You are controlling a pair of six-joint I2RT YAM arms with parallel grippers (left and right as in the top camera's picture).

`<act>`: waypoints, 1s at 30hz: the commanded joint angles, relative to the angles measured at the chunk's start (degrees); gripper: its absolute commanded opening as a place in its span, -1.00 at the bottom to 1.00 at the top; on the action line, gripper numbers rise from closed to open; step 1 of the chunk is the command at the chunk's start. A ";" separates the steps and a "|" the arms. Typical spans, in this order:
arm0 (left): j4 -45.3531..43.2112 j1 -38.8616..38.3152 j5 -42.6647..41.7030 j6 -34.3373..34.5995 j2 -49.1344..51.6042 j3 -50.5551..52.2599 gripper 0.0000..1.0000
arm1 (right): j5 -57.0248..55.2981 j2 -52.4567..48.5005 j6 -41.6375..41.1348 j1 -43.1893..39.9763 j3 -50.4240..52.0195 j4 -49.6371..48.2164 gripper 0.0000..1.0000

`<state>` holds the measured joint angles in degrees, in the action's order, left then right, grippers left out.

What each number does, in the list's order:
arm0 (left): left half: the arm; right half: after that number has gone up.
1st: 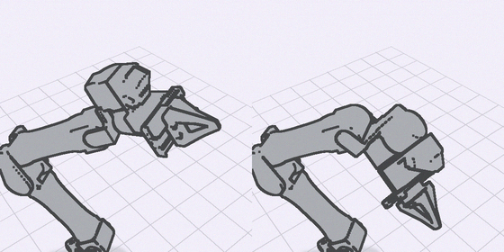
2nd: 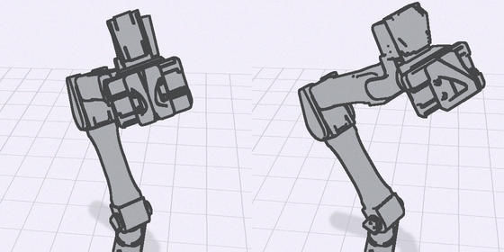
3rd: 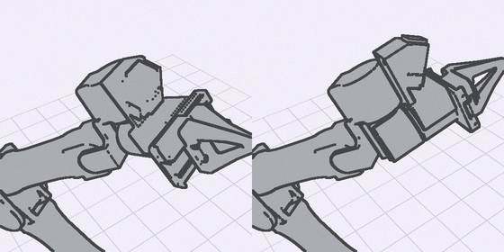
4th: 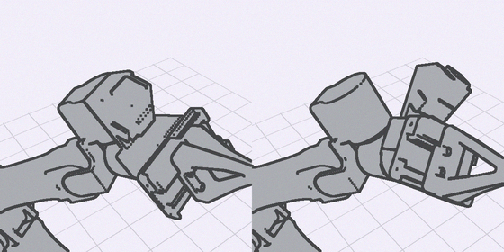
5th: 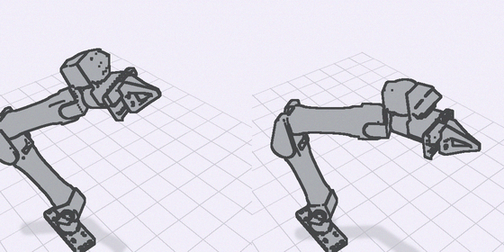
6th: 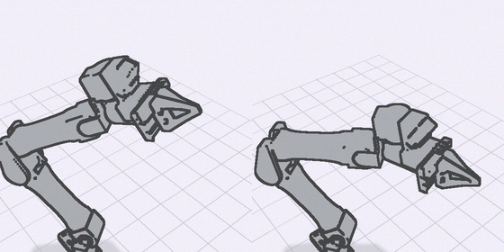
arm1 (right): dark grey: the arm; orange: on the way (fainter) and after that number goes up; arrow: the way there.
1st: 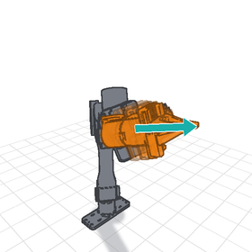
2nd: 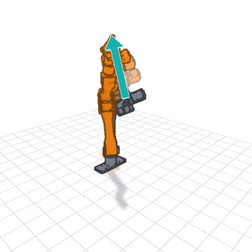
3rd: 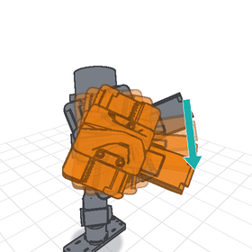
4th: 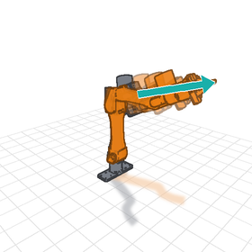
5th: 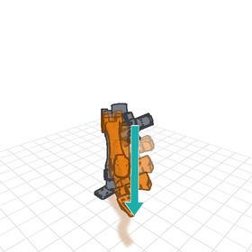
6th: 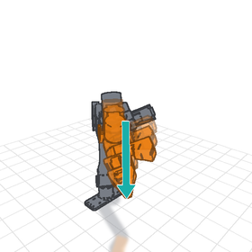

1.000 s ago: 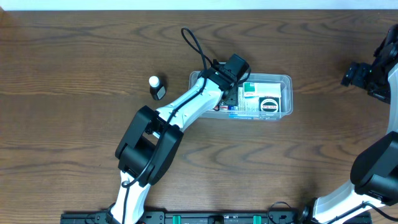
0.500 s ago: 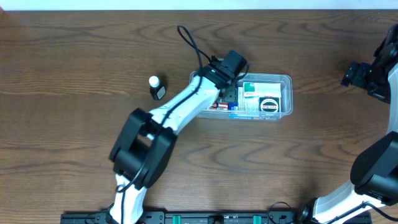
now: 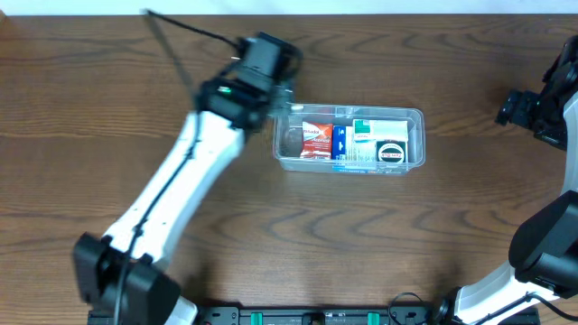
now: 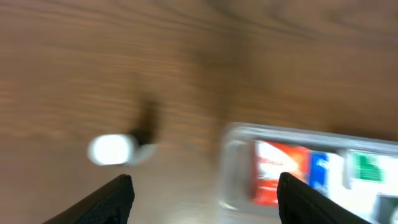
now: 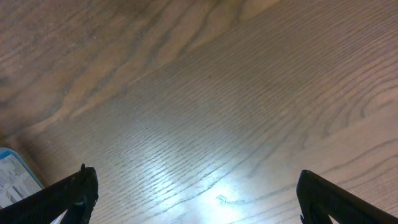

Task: Pack container
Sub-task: 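Move the left gripper over the dark white-capped bottle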

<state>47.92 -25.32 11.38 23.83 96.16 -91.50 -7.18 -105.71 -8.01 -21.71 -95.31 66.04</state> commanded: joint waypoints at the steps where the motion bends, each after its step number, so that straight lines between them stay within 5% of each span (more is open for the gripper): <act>1: 2.45 4.61 3.69 -1.95 -0.68 -0.76 0.63 | -0.28 0.07 0.83 -0.50 -0.98 0.00 0.98; 6: 2.86 9.79 1.57 -11.47 0.63 0.55 0.88 | -0.28 0.07 0.83 -0.50 -0.98 0.00 0.98; 11: 2.56 12.48 -6.05 -23.43 2.67 0.57 0.88 | -0.28 0.07 0.83 -0.50 -0.98 0.00 0.99; 30: 2.62 14.34 -12.68 -29.27 9.22 0.66 0.43 | -0.28 0.07 0.83 -0.50 -0.96 0.00 0.98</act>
<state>50.52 -11.25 -0.25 -4.51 104.16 -91.33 -7.18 -105.71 -8.01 -21.71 -95.31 66.04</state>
